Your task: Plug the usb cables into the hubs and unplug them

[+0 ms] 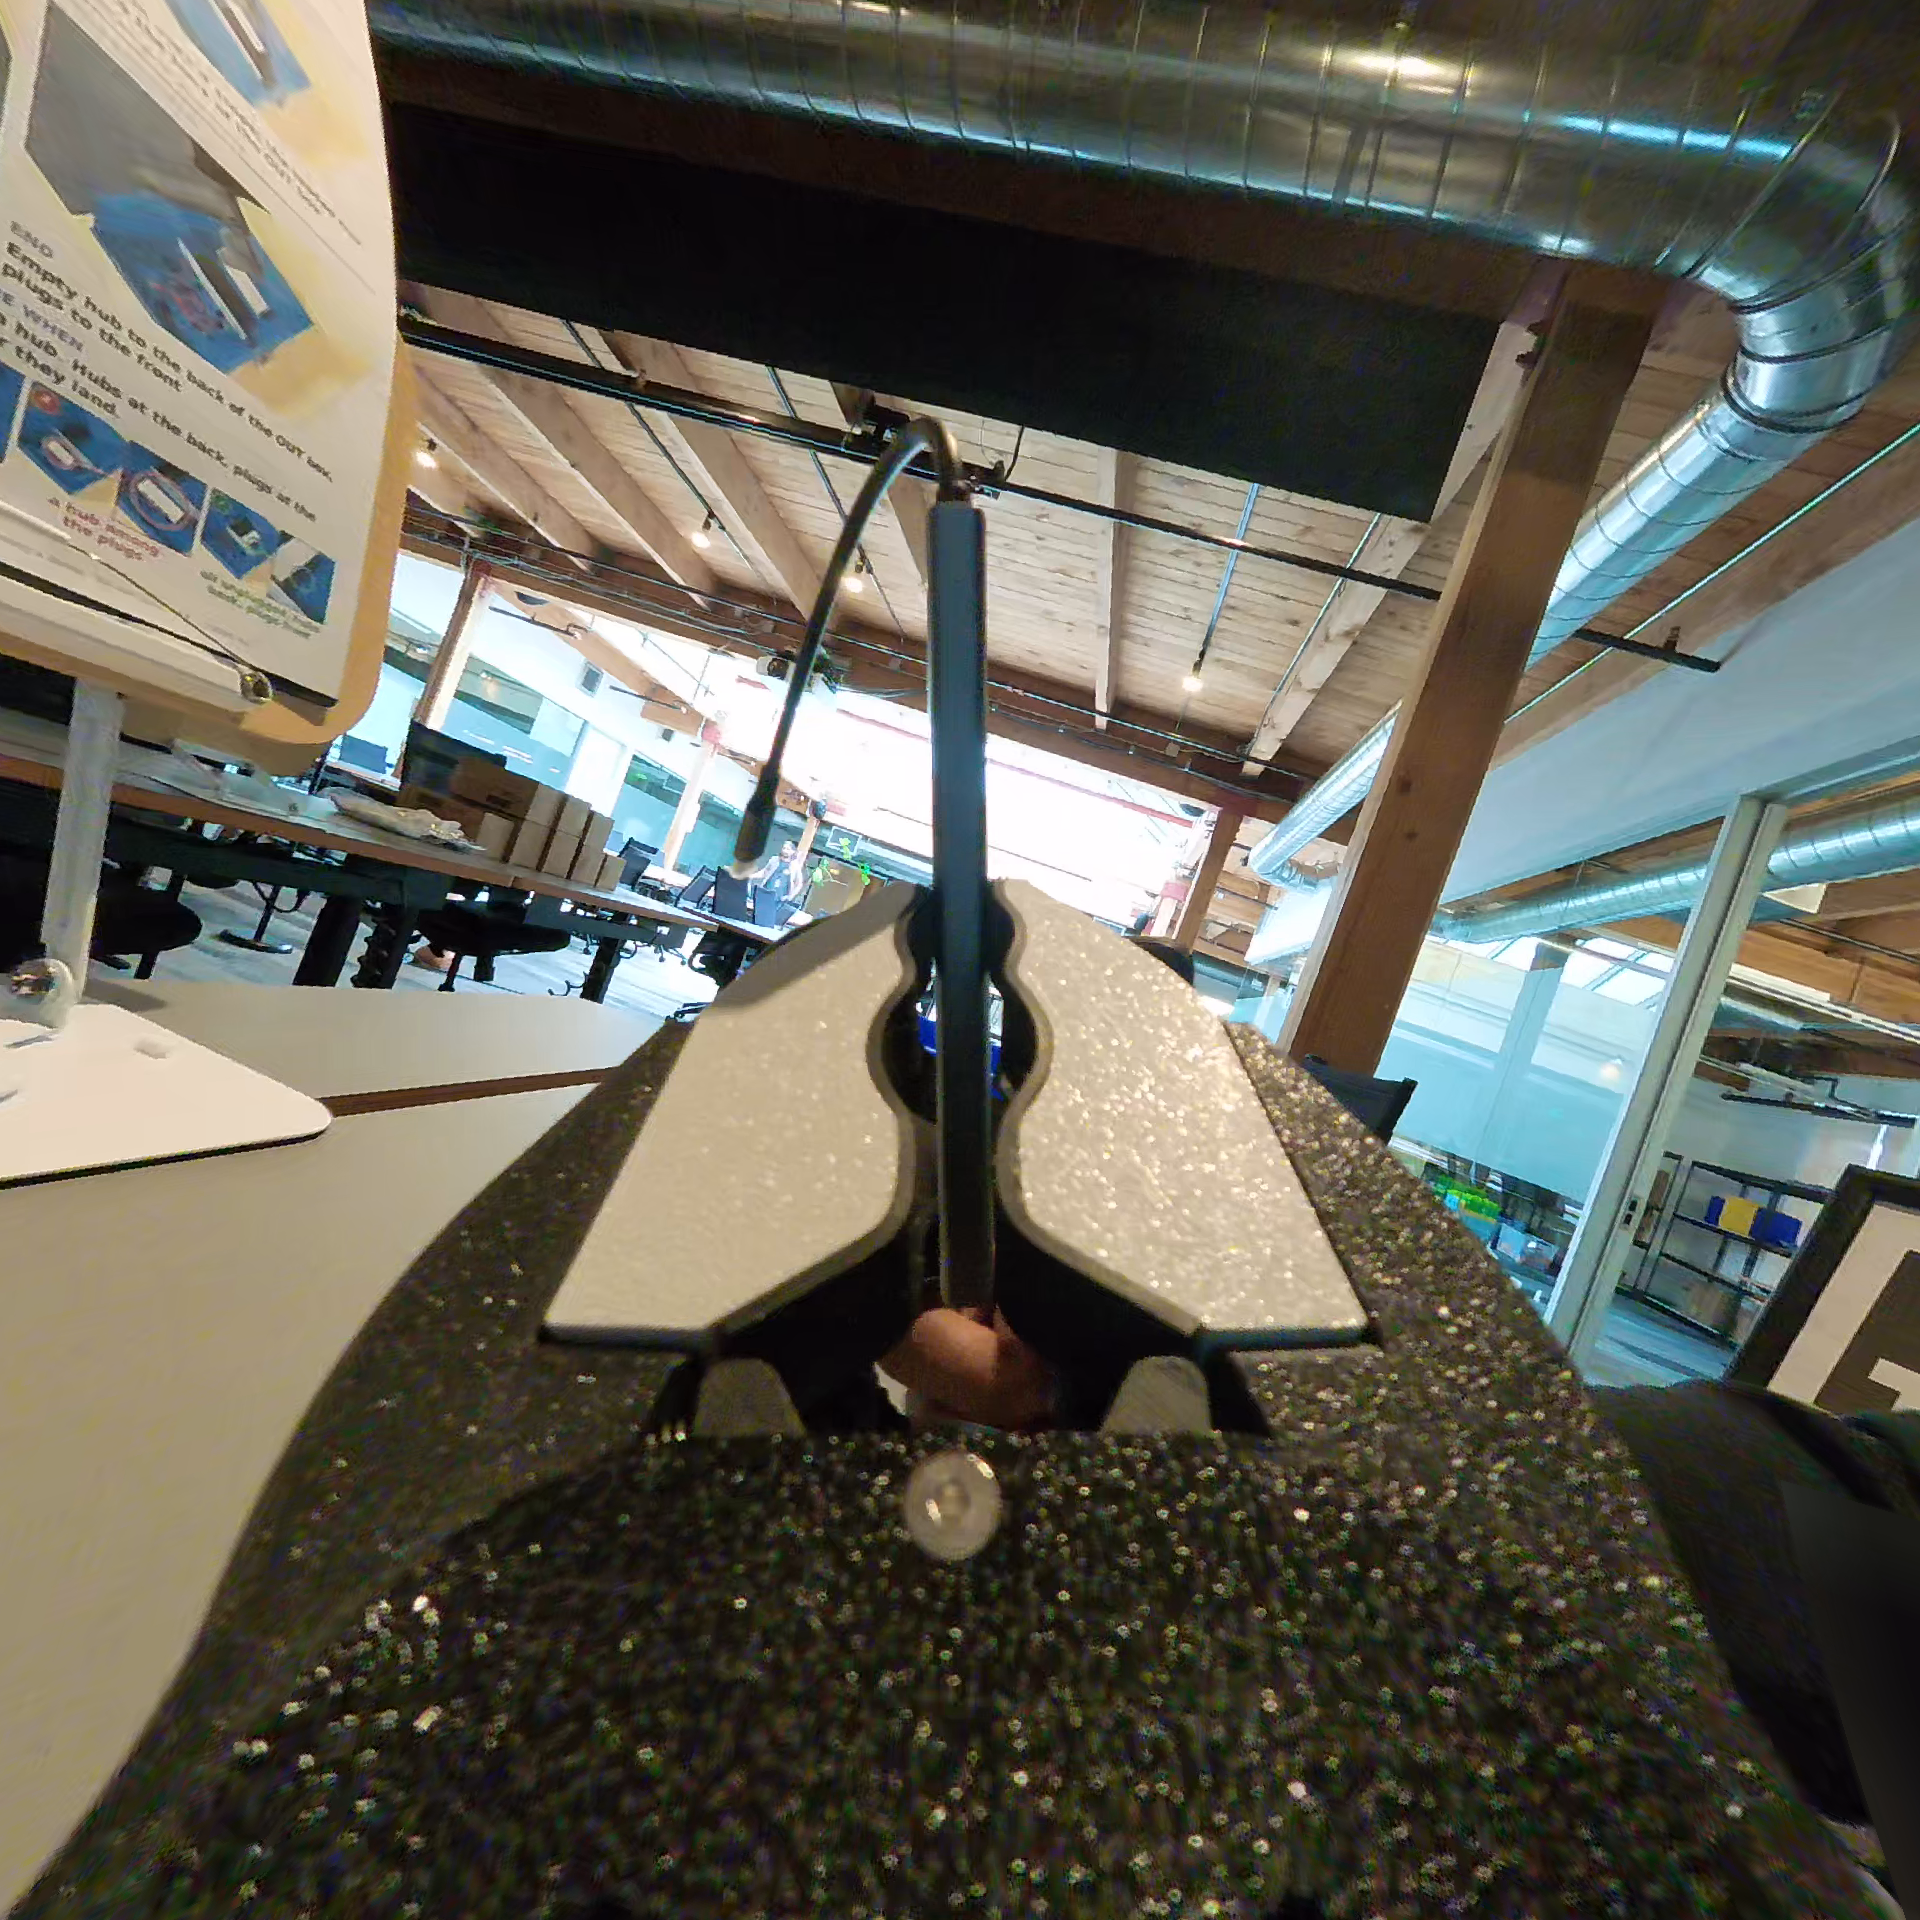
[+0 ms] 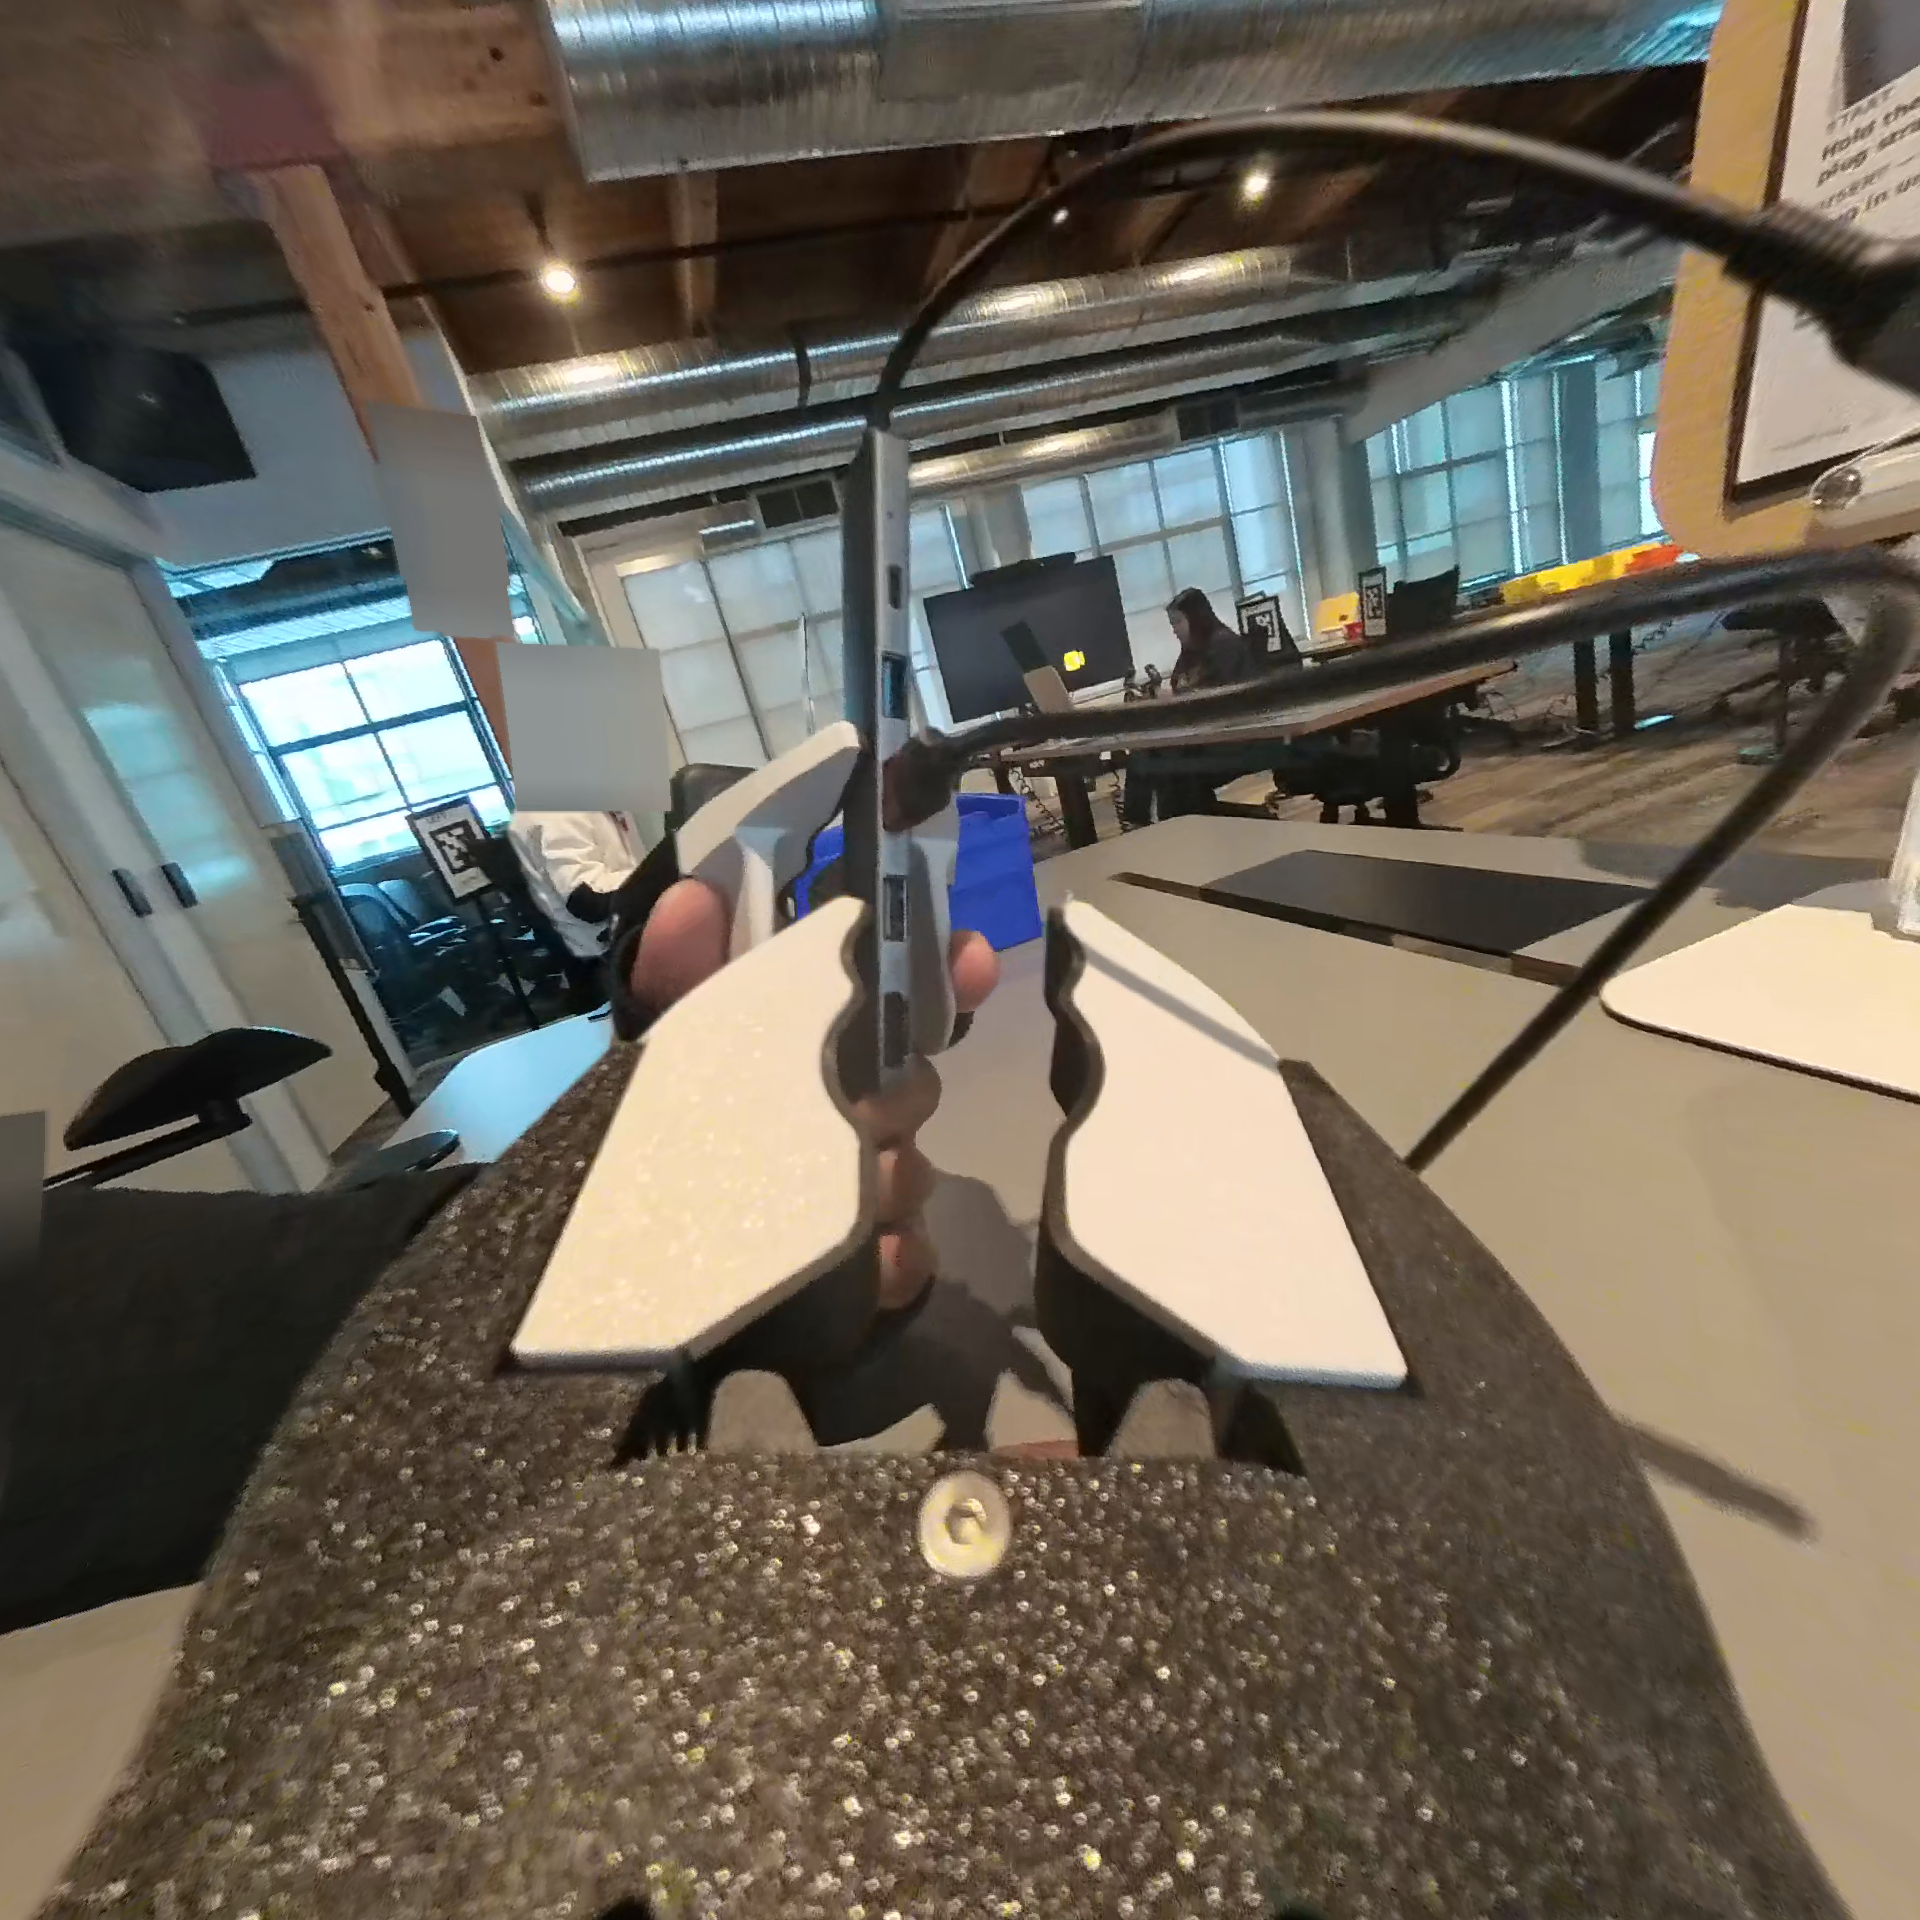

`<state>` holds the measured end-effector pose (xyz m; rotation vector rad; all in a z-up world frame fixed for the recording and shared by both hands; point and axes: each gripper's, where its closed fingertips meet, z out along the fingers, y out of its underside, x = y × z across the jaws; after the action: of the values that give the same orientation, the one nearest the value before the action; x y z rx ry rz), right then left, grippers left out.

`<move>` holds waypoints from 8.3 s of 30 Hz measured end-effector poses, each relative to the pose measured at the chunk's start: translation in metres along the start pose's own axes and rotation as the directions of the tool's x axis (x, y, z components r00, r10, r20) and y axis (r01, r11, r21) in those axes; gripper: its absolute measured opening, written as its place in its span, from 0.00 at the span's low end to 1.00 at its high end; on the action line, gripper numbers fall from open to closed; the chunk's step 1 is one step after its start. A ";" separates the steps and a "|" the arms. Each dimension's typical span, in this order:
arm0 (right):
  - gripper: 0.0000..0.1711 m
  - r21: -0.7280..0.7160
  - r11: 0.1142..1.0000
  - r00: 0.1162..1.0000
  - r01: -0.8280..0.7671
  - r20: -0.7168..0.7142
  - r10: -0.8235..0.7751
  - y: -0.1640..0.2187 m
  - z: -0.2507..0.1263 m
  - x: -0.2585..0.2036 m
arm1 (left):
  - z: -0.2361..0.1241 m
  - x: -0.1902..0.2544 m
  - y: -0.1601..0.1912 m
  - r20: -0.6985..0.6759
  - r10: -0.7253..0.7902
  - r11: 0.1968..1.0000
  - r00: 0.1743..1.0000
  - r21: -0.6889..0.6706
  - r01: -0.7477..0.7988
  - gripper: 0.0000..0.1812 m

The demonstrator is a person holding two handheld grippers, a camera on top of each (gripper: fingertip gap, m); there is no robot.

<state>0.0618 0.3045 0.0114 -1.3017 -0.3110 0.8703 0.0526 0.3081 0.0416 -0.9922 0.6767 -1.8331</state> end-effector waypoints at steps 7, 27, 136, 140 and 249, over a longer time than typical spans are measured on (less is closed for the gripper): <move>0.18 0.023 0.999 1.000 -0.028 0.003 0.028 -0.004 -0.002 0.002 | 0.001 0.000 0.003 -0.004 -0.008 1.000 1.000 -0.014 0.008 0.05; 0.01 0.079 0.995 0.998 -0.063 0.034 0.060 -0.026 -0.014 0.005 | 0.008 0.001 0.025 -0.020 -0.027 0.986 0.999 -0.162 0.024 0.05; 0.17 -0.310 0.939 0.963 0.150 -0.170 -0.210 -0.072 -0.085 -0.032 | -0.011 -0.038 0.014 0.144 0.129 0.964 0.981 -0.248 -0.091 0.05; 0.19 -0.642 0.709 0.941 0.293 0.064 -0.332 0.017 -0.085 -0.038 | -0.007 -0.033 0.007 0.139 0.149 0.964 0.979 -0.241 -0.113 0.05; 0.24 -0.819 -0.559 0.210 -0.125 0.529 -0.822 -0.170 -0.377 0.308 | 0.003 -0.005 0.055 -0.021 -0.117 0.917 0.993 -0.385 0.100 0.02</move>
<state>0.5740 0.2540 -0.0170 -2.2267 -1.1932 -1.6160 0.0816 0.2889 -0.0011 -1.2669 1.0554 -1.8609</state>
